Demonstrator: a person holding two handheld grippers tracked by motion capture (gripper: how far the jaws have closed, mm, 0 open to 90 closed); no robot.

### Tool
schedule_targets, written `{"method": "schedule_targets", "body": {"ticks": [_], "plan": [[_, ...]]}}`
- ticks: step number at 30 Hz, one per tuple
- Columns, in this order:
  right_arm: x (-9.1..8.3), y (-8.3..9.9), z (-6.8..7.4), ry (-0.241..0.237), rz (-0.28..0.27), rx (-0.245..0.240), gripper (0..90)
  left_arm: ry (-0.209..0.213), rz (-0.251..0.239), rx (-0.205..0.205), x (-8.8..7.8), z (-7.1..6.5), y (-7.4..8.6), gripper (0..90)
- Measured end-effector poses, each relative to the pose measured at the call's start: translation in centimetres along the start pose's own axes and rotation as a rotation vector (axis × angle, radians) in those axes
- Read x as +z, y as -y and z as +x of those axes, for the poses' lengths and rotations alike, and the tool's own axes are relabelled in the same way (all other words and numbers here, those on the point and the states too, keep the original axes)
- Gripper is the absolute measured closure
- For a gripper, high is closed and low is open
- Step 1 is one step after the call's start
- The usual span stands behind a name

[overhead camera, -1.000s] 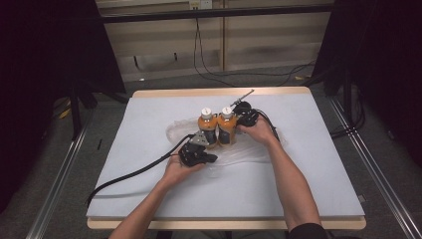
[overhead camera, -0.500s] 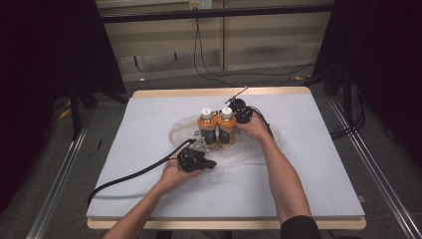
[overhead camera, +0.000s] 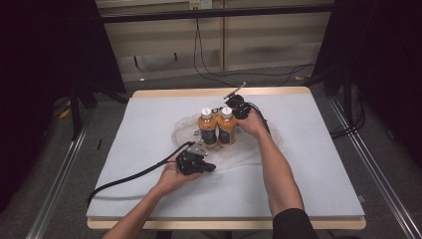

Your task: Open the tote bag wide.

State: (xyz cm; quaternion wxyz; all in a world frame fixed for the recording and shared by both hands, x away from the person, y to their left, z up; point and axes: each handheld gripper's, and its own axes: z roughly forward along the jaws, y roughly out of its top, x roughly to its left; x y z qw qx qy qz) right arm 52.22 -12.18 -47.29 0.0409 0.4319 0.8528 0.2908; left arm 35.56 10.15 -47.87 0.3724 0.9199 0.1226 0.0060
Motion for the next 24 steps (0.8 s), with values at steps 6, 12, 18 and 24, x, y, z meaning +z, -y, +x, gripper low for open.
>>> {"method": "schedule_targets", "body": {"ticks": [6, 12, 18, 24], "plan": [[0.4, -0.8, 0.2, 0.028, 0.010, -0.011, 90.0, 0.014, -0.014, -0.006, 0.1, 0.2, 0.1, 90.0], [0.9, -1.6, 0.2, 0.056, 0.019, -0.022, 90.0, 0.018, -0.014, -0.002, 0.0, 0.2, 0.1, 90.0], [1.4, -2.5, 0.0, 0.081, 0.018, -0.019, 90.0, 0.024, 0.002, 0.002, -0.1, 0.3, 0.1, 90.0], [1.6, -3.1, 0.3, 0.146, 0.027, 0.012, 90.0, 0.026, -0.016, -0.015, 0.0, 0.7, 0.2, 90.0]]}}
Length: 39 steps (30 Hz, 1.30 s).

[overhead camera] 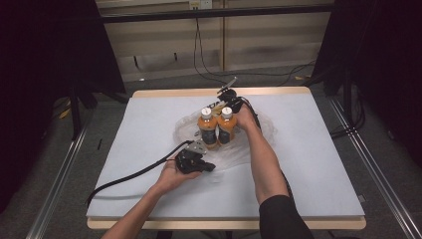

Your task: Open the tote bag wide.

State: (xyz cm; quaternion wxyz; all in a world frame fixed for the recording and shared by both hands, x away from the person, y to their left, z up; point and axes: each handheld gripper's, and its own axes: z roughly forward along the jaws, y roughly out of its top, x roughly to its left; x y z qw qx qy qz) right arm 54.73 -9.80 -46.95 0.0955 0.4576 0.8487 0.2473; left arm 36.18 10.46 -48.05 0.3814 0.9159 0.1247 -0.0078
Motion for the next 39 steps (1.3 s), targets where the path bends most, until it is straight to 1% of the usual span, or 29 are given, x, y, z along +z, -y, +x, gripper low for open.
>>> {"method": "schedule_targets", "body": {"ticks": [1, 4, 5, 6, 7, 8, 9, 11, 12, 13, 14, 15, 17, 18, 19, 21, 23, 24, 26, 27, 28, 29, 30, 31, 32, 35, 36, 38, 39], "plan": [[-0.1, -0.1, 0.2, 0.010, 0.009, -0.006, 90.0, -0.008, 0.017, -0.002, -0.1, -0.1, -0.1, 90.0], [-0.3, 0.1, 0.3, -0.006, 0.012, -0.024, 90.0, 0.001, 0.018, -0.011, -0.2, 0.1, 0.0, 90.0], [-0.4, 0.3, 0.3, -0.007, 0.020, -0.020, 90.0, 0.009, -0.006, -0.029, 0.0, 0.3, 0.1, 90.0], [-0.5, 0.5, 0.1, -0.034, 0.010, 0.003, 90.0, 0.001, -0.009, -0.041, 0.0, 0.4, 0.1, 90.0], [-1.1, 0.9, -0.3, -0.077, -0.039, 0.023, 90.0, -0.012, -0.015, -0.047, 0.0, 0.5, 0.0, 90.0], [-1.1, 0.9, -0.3, -0.077, -0.039, 0.023, 90.0, -0.012, -0.015, -0.047, 0.0, 0.5, 0.0, 90.0], [-1.3, 1.1, -0.2, -0.097, -0.046, 0.037, 90.0, -0.011, -0.014, -0.040, 0.0, 0.5, 0.0, 90.0], [-1.7, 1.3, -0.3, -0.097, -0.048, 0.008, 90.0, -0.013, -0.016, -0.049, 0.0, 0.4, 0.1, 90.0], [-2.0, 1.5, -0.3, -0.112, -0.051, 0.017, 90.0, -0.012, -0.018, -0.055, 0.0, 0.4, 0.1, 90.0], [-2.3, 1.7, -0.5, -0.113, -0.058, 0.017, 90.0, -0.010, -0.018, -0.052, 0.0, 0.4, 0.0, 90.0], [-2.8, 1.9, -0.7, -0.127, -0.073, 0.027, 90.0, -0.015, -0.023, -0.057, 0.0, 0.4, 0.1, 90.0], [-2.8, 1.9, -0.7, -0.127, -0.073, 0.027, 90.0, -0.016, -0.030, -0.063, 0.0, 0.3, 0.1, 90.0], [-3.4, 2.1, -0.7, -0.144, -0.084, 0.015, 90.0, -0.018, -0.011, -0.046, -0.2, 0.4, 0.0, 90.0], [-3.6, 2.1, -0.6, -0.145, -0.089, 0.010, 90.0, -0.019, -0.014, -0.054, -0.3, 0.3, -0.1, 90.0], [-3.9, 2.2, -0.6, -0.152, -0.094, 0.007, 90.0, -0.015, -0.041, -0.065, -0.2, 0.3, 0.0, 90.0], [-4.7, 2.4, -0.6, -0.152, -0.116, -0.002, 90.0, -0.017, -0.060, -0.075, -0.4, 0.3, -0.2, 90.0], [-5.0, 2.5, -0.6, -0.153, -0.120, 0.001, 90.0, -0.017, -0.067, -0.071, -0.5, 0.3, -0.3, 90.0], [-5.7, 2.8, -0.7, -0.144, -0.141, -0.007, 90.0, -0.022, -0.072, -0.072, -0.9, 0.3, -0.4, 90.0], [-6.0, 2.9, -0.7, -0.149, -0.146, -0.009, 90.0, -0.022, -0.076, -0.071, -1.0, 0.3, -0.4, 90.0], [-6.4, 3.1, -0.7, -0.147, -0.145, -0.017, 90.0, -0.020, -0.099, -0.079, -1.0, 0.3, -0.4, 90.0], [-6.7, 3.3, -0.8, -0.143, -0.149, -0.026, 90.0, -0.027, -0.093, -0.078, -1.1, 0.3, -0.5, 90.0], [-7.0, 3.5, -0.9, -0.144, -0.163, -0.023, 90.0, -0.031, -0.088, -0.079, -1.3, 0.3, -0.5, 90.0], [-7.4, 3.7, -1.0, -0.150, -0.183, -0.020, 90.0, -0.030, -0.109, -0.080, -1.3, 0.3, -0.4, 90.0], [-7.7, 4.0, -1.1, -0.153, -0.196, -0.015, 90.0, -0.029, -0.102, -0.080, -1.4, 0.3, -0.5, 90.0], [-8.1, 4.2, -1.1, -0.151, -0.200, -0.012, 90.0, -0.036, -0.110, -0.086, -1.6, 0.3, -0.5, 90.0], [-9.1, 5.0, -1.0, -0.148, -0.231, -0.024, 90.0, -0.041, -0.129, -0.091, -2.2, 0.4, -0.5, 90.0], [-9.5, 5.3, -0.9, -0.144, -0.244, -0.028, 90.0, -0.052, -0.140, -0.094, -2.3, 0.4, -0.5, 90.0], [-10.2, 5.9, -0.9, -0.147, -0.262, -0.042, 90.0, -0.062, -0.136, -0.094, -2.6, 0.6, -0.4, 90.0], [-10.6, 6.2, -0.9, -0.140, -0.267, -0.043, 90.0, -0.064, -0.153, -0.103, -2.7, 0.5, -0.4, 90.0]]}}
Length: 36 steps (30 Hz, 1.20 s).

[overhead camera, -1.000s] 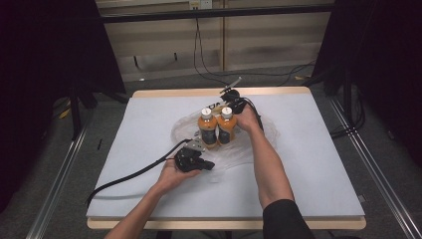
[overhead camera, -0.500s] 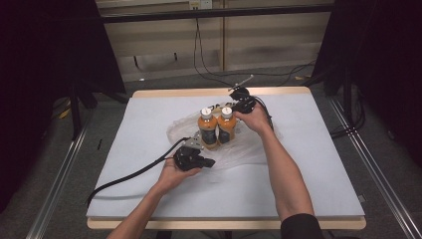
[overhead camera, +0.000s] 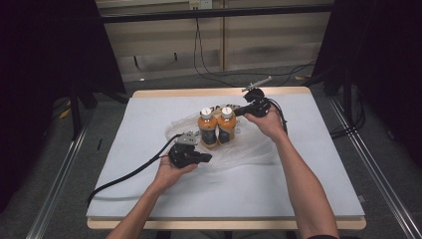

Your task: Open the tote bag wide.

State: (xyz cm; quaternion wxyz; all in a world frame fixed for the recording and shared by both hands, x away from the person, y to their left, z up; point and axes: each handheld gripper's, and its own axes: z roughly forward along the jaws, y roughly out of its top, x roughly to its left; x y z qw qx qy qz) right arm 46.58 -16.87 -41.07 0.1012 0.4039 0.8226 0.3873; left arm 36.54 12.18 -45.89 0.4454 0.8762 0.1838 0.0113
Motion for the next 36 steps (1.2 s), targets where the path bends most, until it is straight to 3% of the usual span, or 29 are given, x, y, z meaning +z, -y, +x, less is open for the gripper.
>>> {"method": "schedule_targets", "body": {"ticks": [7, 9, 12, 15, 21, 28, 32, 36], "plan": [[-3.2, 1.7, 0.3, -0.024, -0.106, -0.001, 90.0, -0.041, -0.055, 0.013, -1.8, -0.2, -0.3, 85.6], [-3.9, 2.5, 0.4, -0.021, -0.139, -0.003, 80.3, -0.057, -0.077, 0.009, -2.4, -0.2, -0.2, 81.5], [-4.8, 3.4, 0.4, -0.010, -0.165, -0.005, 72.9, -0.110, -0.118, 0.023, -3.5, -0.4, -0.1, 71.9], [-6.0, 4.6, 0.8, -0.011, -0.191, -0.005, 62.9, -0.133, -0.160, 0.016, -4.6, -0.4, 0.0, 65.3], [-7.4, 5.9, 1.5, -0.011, -0.221, -0.009, 51.0, -0.181, -0.162, 0.009, -6.4, -0.4, 0.6, 55.2], [-9.7, 7.4, 2.4, 0.008, -0.245, -0.010, 36.9, -0.233, -0.173, -0.019, -8.7, -0.5, 1.5, 30.9], [-11.2, 8.4, 3.0, 0.012, -0.275, -0.015, 28.2, -0.262, -0.166, -0.068, -10.2, -0.8, 2.2, 18.2], [-12.6, 9.8, 3.2, 0.032, -0.281, 0.006, 19.7, -0.316, -0.142, -0.035, -11.5, -1.6, 3.0, 14.4]]}}
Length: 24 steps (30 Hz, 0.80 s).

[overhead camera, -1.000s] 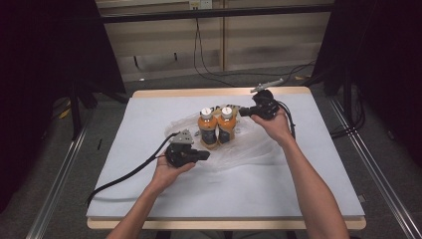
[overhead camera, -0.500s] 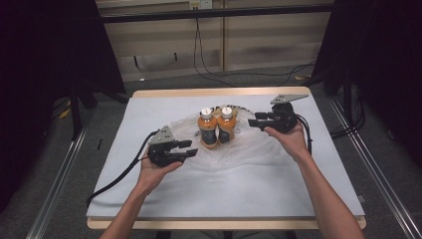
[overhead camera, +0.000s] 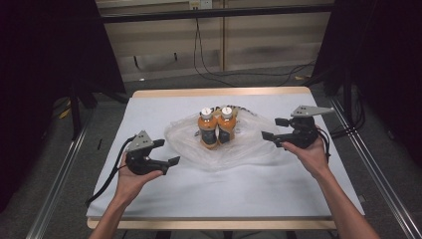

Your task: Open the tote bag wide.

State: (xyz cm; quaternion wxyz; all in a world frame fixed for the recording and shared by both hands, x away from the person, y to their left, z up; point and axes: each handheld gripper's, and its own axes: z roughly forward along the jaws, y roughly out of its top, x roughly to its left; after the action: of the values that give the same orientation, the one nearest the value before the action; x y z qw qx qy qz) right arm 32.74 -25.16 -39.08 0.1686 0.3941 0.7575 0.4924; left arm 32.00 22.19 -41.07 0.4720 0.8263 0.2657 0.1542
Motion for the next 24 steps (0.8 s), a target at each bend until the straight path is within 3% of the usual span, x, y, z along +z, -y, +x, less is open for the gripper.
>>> {"method": "schedule_targets", "body": {"ticks": [12, 14, 24], "plan": [[-5.2, 3.4, 0.4, 0.075, -0.031, 0.051, 15.1, -0.031, 0.008, -0.077, -4.6, 0.8, 2.7, 5.8], [-5.8, 4.0, 0.7, 0.081, -0.044, 0.053, 15.1, -0.039, -0.014, -0.111, -5.4, 0.6, 3.5, 5.4], [-8.4, 6.6, 2.7, 0.148, -0.054, 0.076, 14.1, -0.141, -0.035, -0.211, -8.4, -1.4, 7.0, 5.4]]}}
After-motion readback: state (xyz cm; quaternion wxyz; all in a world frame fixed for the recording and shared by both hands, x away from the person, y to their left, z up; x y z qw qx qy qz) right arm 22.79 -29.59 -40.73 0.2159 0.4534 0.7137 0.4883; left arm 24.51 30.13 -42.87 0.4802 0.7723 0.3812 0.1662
